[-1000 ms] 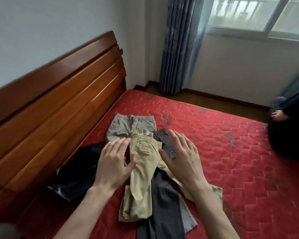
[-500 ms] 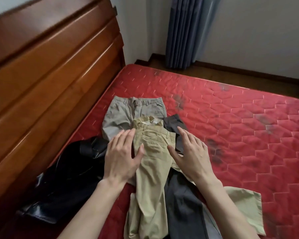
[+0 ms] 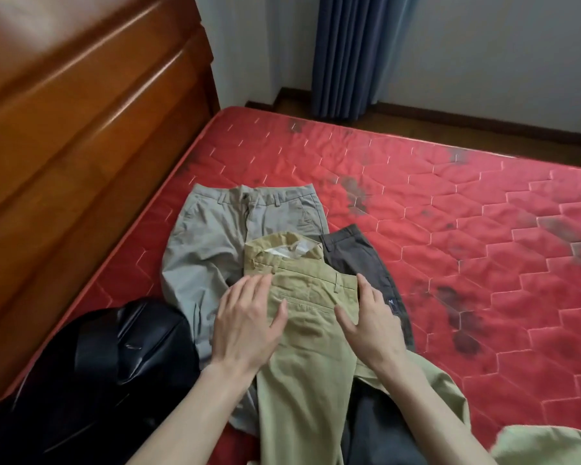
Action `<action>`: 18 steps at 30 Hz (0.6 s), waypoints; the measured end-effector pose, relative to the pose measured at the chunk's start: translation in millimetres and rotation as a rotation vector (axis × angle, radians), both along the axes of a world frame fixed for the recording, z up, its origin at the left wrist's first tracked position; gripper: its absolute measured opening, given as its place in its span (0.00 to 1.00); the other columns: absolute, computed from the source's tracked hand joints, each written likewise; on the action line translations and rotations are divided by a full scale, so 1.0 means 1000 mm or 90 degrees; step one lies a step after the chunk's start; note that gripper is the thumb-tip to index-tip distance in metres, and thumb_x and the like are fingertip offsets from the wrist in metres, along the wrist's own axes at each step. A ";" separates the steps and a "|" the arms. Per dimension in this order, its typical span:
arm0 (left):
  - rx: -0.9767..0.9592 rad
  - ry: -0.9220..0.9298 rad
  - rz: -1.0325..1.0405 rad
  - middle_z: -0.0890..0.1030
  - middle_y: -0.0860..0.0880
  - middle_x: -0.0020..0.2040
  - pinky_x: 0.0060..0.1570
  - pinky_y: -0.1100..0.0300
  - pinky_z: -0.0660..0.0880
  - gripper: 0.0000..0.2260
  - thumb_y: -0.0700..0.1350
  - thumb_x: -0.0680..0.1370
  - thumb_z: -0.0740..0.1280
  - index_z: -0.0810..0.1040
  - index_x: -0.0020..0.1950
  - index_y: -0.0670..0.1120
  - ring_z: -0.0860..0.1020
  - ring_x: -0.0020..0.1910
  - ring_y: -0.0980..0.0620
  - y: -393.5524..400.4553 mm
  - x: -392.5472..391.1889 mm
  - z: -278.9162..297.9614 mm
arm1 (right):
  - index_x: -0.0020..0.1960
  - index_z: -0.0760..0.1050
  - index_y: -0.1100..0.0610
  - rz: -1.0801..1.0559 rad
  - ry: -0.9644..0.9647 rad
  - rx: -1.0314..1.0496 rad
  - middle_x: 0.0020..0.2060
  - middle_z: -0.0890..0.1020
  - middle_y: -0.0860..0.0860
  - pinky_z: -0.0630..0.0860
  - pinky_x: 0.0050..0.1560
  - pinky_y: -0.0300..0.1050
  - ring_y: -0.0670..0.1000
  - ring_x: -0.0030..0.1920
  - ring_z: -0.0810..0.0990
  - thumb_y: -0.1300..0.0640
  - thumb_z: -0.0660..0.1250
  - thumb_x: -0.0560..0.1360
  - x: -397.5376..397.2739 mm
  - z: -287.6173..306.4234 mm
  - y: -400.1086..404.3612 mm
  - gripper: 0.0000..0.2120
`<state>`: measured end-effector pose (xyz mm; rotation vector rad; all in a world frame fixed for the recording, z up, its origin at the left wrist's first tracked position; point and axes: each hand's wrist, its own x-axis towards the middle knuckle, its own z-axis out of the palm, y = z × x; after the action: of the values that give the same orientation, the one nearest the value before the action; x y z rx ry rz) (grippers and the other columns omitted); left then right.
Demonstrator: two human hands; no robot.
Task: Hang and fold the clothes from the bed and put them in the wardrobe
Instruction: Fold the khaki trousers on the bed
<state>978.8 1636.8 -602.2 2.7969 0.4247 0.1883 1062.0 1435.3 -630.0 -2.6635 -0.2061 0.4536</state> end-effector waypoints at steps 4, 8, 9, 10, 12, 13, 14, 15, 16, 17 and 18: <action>-0.025 0.037 -0.008 0.79 0.50 0.69 0.70 0.52 0.71 0.29 0.61 0.81 0.53 0.74 0.74 0.47 0.75 0.69 0.51 0.003 0.017 -0.033 | 0.84 0.48 0.53 -0.146 0.121 0.146 0.79 0.67 0.55 0.67 0.73 0.56 0.59 0.76 0.69 0.45 0.68 0.80 0.016 -0.045 0.003 0.42; -0.050 0.072 -0.007 0.77 0.51 0.71 0.71 0.52 0.70 0.29 0.62 0.81 0.52 0.71 0.77 0.49 0.73 0.71 0.52 0.002 0.026 -0.058 | 0.83 0.53 0.54 -0.322 0.191 0.271 0.72 0.75 0.54 0.66 0.71 0.51 0.57 0.73 0.72 0.48 0.74 0.76 0.028 -0.077 0.013 0.44; -0.064 0.080 -0.006 0.77 0.52 0.71 0.71 0.53 0.70 0.28 0.62 0.81 0.52 0.71 0.76 0.49 0.72 0.71 0.52 0.000 0.028 -0.061 | 0.82 0.57 0.53 -0.356 0.169 0.285 0.66 0.79 0.52 0.68 0.69 0.51 0.56 0.70 0.75 0.49 0.75 0.75 0.028 -0.083 0.016 0.42; -0.083 0.090 -0.002 0.76 0.52 0.71 0.71 0.53 0.70 0.27 0.61 0.82 0.53 0.70 0.76 0.50 0.72 0.71 0.53 -0.002 0.029 -0.064 | 0.80 0.62 0.52 -0.372 0.138 0.283 0.61 0.82 0.49 0.71 0.67 0.52 0.55 0.66 0.78 0.48 0.76 0.73 0.029 -0.090 0.018 0.40; -0.134 0.103 0.006 0.75 0.53 0.73 0.71 0.55 0.69 0.24 0.59 0.84 0.56 0.70 0.77 0.51 0.70 0.72 0.54 -0.007 0.031 -0.070 | 0.73 0.72 0.53 -0.384 0.122 0.286 0.50 0.83 0.46 0.75 0.59 0.50 0.52 0.55 0.82 0.49 0.77 0.71 0.030 -0.104 0.022 0.32; -0.156 0.105 0.011 0.74 0.54 0.73 0.70 0.57 0.68 0.23 0.58 0.84 0.58 0.69 0.77 0.52 0.70 0.72 0.54 -0.011 0.032 -0.071 | 0.69 0.75 0.54 -0.392 0.141 0.303 0.45 0.83 0.47 0.75 0.54 0.48 0.51 0.50 0.82 0.50 0.78 0.71 0.032 -0.108 0.023 0.29; -0.181 0.105 0.015 0.73 0.54 0.73 0.70 0.58 0.66 0.22 0.57 0.84 0.58 0.69 0.77 0.53 0.69 0.72 0.55 -0.014 0.033 -0.071 | 0.64 0.78 0.55 -0.401 0.156 0.315 0.42 0.82 0.47 0.74 0.51 0.47 0.51 0.47 0.81 0.50 0.78 0.70 0.034 -0.110 0.023 0.25; -0.210 0.099 0.022 0.73 0.55 0.74 0.70 0.59 0.65 0.22 0.57 0.84 0.58 0.69 0.77 0.53 0.68 0.72 0.55 -0.017 0.034 -0.072 | 0.60 0.79 0.55 -0.410 0.152 0.314 0.40 0.81 0.47 0.73 0.50 0.47 0.52 0.46 0.81 0.49 0.77 0.70 0.035 -0.109 0.023 0.21; -0.239 0.095 0.032 0.73 0.56 0.74 0.69 0.60 0.65 0.22 0.57 0.84 0.59 0.69 0.77 0.54 0.68 0.72 0.56 -0.020 0.036 -0.072 | 0.56 0.80 0.53 -0.404 0.117 0.288 0.39 0.80 0.47 0.73 0.50 0.49 0.55 0.47 0.80 0.49 0.76 0.71 0.035 -0.109 0.023 0.16; -0.264 0.094 0.040 0.73 0.57 0.73 0.68 0.61 0.64 0.21 0.58 0.84 0.59 0.69 0.77 0.55 0.67 0.72 0.56 -0.023 0.037 -0.072 | 0.54 0.80 0.51 -0.375 0.055 0.246 0.41 0.80 0.48 0.73 0.52 0.50 0.57 0.49 0.78 0.51 0.74 0.71 0.034 -0.106 0.022 0.12; -0.290 0.094 0.048 0.73 0.57 0.73 0.68 0.62 0.64 0.21 0.59 0.83 0.60 0.69 0.76 0.56 0.68 0.72 0.57 -0.025 0.040 -0.072 | 0.52 0.79 0.50 -0.331 -0.008 0.221 0.44 0.78 0.50 0.72 0.53 0.50 0.57 0.50 0.75 0.54 0.73 0.72 0.030 -0.101 0.024 0.09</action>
<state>1018.3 1611.5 -674.5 2.3554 0.5329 -0.0916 1092.2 1459.0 -731.4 -2.2591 0.3664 0.2066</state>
